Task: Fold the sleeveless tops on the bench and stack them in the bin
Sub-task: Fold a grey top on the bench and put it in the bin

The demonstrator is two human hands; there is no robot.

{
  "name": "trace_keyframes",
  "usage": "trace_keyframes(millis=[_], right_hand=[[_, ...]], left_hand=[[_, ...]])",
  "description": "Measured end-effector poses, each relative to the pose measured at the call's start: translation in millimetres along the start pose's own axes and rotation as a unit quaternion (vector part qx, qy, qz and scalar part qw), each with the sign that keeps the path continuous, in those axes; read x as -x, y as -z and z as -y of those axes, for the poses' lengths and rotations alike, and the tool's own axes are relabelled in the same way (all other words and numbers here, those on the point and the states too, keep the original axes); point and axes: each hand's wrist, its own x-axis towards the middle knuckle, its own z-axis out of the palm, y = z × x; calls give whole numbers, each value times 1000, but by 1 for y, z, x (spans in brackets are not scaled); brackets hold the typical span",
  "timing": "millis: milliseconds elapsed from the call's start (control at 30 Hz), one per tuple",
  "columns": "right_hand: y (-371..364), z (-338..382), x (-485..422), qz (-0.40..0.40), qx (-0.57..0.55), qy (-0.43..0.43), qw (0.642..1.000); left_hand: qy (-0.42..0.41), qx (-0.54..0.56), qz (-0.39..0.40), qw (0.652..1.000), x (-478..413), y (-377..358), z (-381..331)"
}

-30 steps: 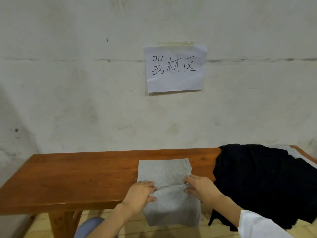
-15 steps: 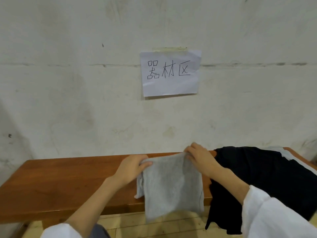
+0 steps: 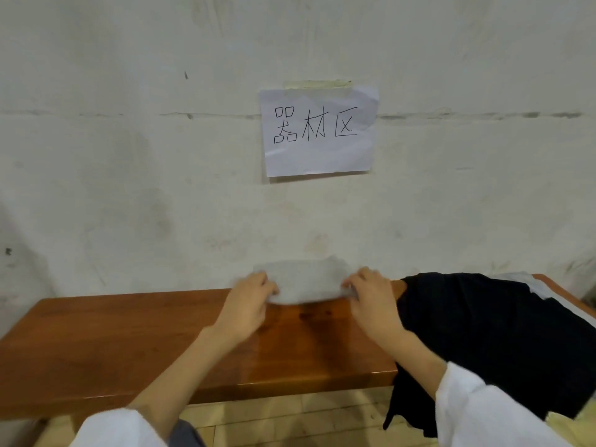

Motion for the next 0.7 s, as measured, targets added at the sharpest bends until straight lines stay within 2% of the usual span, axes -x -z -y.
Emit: trace_keyframes(millis=[67, 133, 233, 367, 433, 500, 567, 633, 700], right_hand=[[-25, -5, 35, 99, 21, 12, 995], [-42, -8, 67, 180, 21, 18, 983], [-56, -8, 93, 202, -16, 3, 979], [-53, -6, 94, 244, -5, 20, 970], [-51, -8, 86, 236, -18, 13, 972], [-52, -12, 74, 200, -42, -25, 979], [-61, -18, 60, 149, -84, -94, 981], [-69, -20, 43, 134, -133, -177, 966], [-78, -22, 26, 144, -163, -233, 948]], left_hand=[[1, -3, 92, 996, 32, -25, -9], [13, 31, 148, 988, 61, -50, -16], [47, 51, 183, 981, 82, -67, -20], [52, 52, 233, 970, 84, -63, -19], [65, 93, 253, 961, 78, -57, -19], [95, 150, 232, 956, 70, -53, -16], [164, 163, 163, 959, 60, -57, -6], [249, 108, 87, 958, 46, -69, 12], [336, 64, 72, 937, 31, -80, 28]])
